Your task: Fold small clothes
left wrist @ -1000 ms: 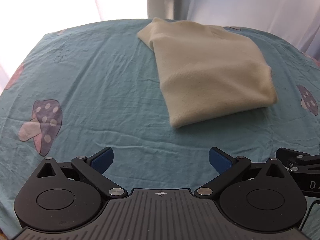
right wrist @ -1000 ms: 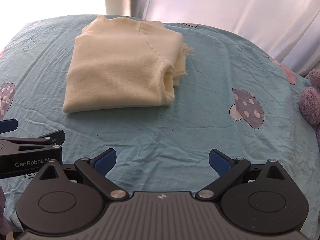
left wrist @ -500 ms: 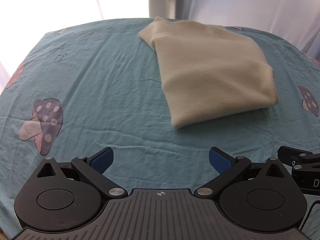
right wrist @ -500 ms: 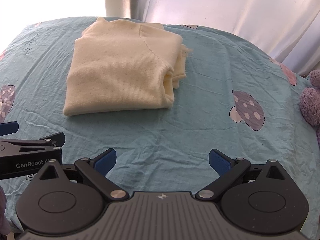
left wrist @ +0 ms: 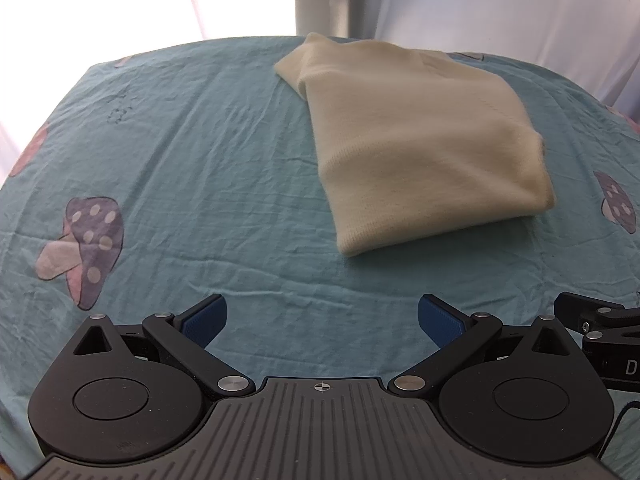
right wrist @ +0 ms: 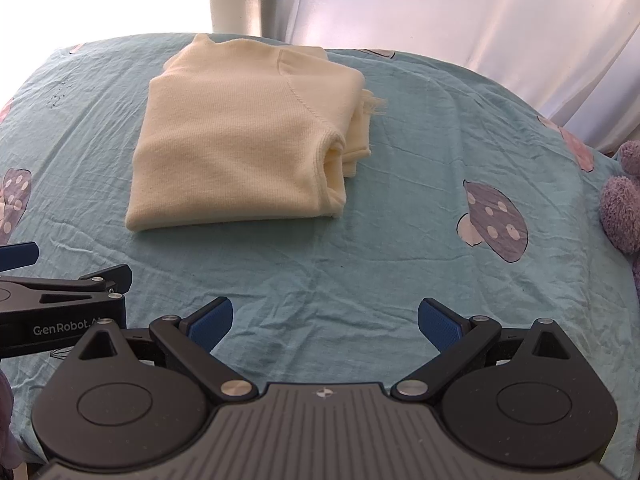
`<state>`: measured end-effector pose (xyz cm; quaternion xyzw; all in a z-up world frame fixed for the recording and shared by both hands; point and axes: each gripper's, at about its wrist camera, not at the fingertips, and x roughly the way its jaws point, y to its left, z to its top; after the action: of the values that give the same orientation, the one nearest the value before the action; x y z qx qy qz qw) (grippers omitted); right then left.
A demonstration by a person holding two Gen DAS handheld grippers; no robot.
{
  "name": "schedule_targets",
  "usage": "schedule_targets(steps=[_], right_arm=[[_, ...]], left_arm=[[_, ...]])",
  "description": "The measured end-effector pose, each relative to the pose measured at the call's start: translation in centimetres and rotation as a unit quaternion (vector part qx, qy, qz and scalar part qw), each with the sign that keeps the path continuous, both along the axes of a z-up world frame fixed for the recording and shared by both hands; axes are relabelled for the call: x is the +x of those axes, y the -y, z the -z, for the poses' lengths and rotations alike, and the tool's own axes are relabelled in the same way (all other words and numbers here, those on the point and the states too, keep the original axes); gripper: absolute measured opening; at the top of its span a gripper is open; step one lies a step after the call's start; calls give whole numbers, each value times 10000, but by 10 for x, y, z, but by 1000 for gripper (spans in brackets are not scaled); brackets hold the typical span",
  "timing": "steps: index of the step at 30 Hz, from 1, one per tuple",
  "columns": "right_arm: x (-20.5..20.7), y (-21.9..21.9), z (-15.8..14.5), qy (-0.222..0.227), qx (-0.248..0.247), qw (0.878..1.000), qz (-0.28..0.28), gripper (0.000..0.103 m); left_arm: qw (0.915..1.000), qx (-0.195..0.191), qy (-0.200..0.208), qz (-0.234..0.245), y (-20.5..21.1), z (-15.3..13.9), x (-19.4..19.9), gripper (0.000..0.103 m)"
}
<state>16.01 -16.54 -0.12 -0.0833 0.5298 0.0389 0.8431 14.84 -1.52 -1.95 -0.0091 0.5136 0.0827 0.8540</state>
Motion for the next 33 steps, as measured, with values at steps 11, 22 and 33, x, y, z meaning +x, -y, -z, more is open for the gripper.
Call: schedule_targets(steps=[11,22,33], right_arm=[[1,1,0,-1,11,10000,-8,99],[3,2,1,-4,18,10000,-6,99],[5,2,1,-14,29,10000,-4,99]], left_arm=[[10000,-3,-31,-46,-1,0,1,103],[10000,-12,-46,-67,-2,2,2,103],[9999,-48,-59,-82,-4,3,4,103]])
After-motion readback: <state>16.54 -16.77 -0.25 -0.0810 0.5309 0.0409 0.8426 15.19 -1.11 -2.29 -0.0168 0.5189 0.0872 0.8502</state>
